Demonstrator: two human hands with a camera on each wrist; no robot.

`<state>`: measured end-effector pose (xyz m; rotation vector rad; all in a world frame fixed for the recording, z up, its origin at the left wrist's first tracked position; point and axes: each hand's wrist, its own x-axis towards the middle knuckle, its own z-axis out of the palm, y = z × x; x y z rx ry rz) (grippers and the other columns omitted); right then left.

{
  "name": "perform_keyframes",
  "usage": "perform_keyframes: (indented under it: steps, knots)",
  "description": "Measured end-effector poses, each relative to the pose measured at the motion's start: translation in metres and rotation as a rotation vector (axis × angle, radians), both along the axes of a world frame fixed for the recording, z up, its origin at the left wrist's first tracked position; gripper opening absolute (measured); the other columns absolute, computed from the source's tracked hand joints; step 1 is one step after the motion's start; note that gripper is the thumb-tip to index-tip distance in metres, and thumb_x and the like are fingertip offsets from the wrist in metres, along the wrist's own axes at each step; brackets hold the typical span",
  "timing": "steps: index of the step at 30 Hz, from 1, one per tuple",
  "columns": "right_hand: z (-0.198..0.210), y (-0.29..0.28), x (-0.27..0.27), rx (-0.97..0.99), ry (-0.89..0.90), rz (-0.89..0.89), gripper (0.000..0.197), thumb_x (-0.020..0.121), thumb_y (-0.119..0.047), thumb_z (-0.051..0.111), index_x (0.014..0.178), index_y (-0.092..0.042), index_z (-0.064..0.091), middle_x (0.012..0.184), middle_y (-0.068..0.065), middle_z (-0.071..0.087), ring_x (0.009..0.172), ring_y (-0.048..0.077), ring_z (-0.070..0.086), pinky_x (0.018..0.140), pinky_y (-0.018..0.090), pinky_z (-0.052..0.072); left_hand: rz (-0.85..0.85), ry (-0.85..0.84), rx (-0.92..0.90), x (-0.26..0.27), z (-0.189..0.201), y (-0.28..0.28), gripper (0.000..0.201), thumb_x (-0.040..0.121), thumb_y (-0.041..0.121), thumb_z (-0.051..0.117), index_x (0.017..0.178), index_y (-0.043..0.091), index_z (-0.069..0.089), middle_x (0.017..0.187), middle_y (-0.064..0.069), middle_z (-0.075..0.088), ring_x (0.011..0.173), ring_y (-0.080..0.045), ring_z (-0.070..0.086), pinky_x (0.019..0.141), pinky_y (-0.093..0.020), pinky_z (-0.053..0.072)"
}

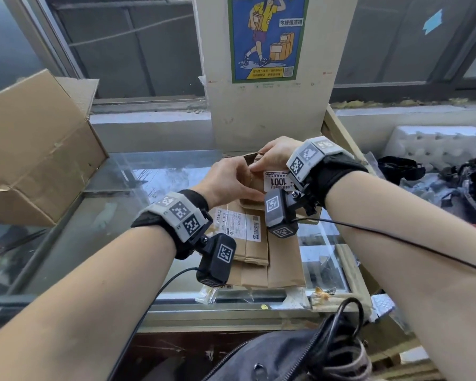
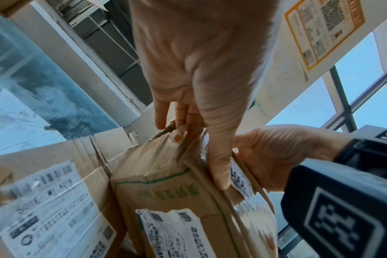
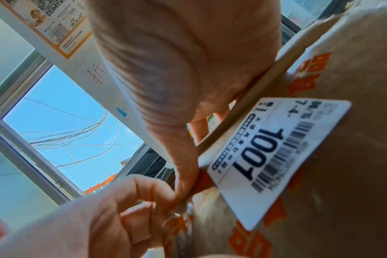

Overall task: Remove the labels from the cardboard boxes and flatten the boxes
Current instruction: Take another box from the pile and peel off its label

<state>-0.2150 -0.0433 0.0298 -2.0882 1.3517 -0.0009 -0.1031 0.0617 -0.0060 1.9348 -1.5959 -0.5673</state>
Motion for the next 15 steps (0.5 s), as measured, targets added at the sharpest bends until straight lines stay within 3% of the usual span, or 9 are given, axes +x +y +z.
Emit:
perform_keyframes:
  steps: [3, 8, 12, 15]
  knots:
    - [-0.003, -0.003, 0.003, -0.002, -0.019, -0.012, 0.048, 0.075, -0.043, 0.077, 0.108, -0.010, 0.070, 0.109, 0.006, 0.070, 0.084, 0.015, 0.059, 0.076, 0.027, 0.046, 0.015, -0.022, 0.017, 0.002, 0.005, 0.000, 0.050, 0.062, 0.028, 0.088, 0.094, 0.016, 0.053, 0.084, 0.008, 0.054, 0.076, -0.009, 0.049, 0.060, -0.023, 0.039]
    - [-0.008, -0.005, 0.001, 0.029, -0.076, -0.048, 0.042, 0.065, -0.043, 0.083, 0.094, -0.013, 0.074, 0.096, 0.004, 0.074, 0.074, 0.015, 0.063, 0.072, 0.027, 0.050, 0.009, -0.150, 0.041, 0.002, 0.012, 0.003, 0.033, 0.062, 0.031, 0.089, 0.076, 0.021, 0.060, 0.085, 0.005, 0.062, 0.082, -0.013, 0.055, 0.068, -0.026, 0.044]
    - [-0.009, 0.001, 0.007, -0.018, -0.035, -0.051, 0.047, 0.063, -0.047, 0.083, 0.096, -0.015, 0.073, 0.096, 0.002, 0.073, 0.091, 0.018, 0.068, 0.085, 0.032, 0.052, -0.011, -0.207, 0.102, 0.003, 0.019, 0.003, 0.031, 0.062, 0.031, 0.088, 0.073, 0.021, 0.061, 0.087, 0.001, 0.066, 0.084, -0.017, 0.059, 0.073, -0.030, 0.049]
    - [-0.010, 0.005, 0.010, -0.034, -0.009, -0.037, 0.047, 0.064, -0.048, 0.082, 0.096, -0.014, 0.073, 0.095, 0.002, 0.073, 0.094, 0.019, 0.068, 0.080, 0.030, 0.052, -0.060, -0.250, 0.134, 0.003, 0.018, 0.005, 0.032, 0.067, 0.029, 0.085, 0.074, 0.020, 0.055, 0.090, 0.001, 0.062, 0.086, -0.019, 0.056, 0.070, -0.030, 0.045]
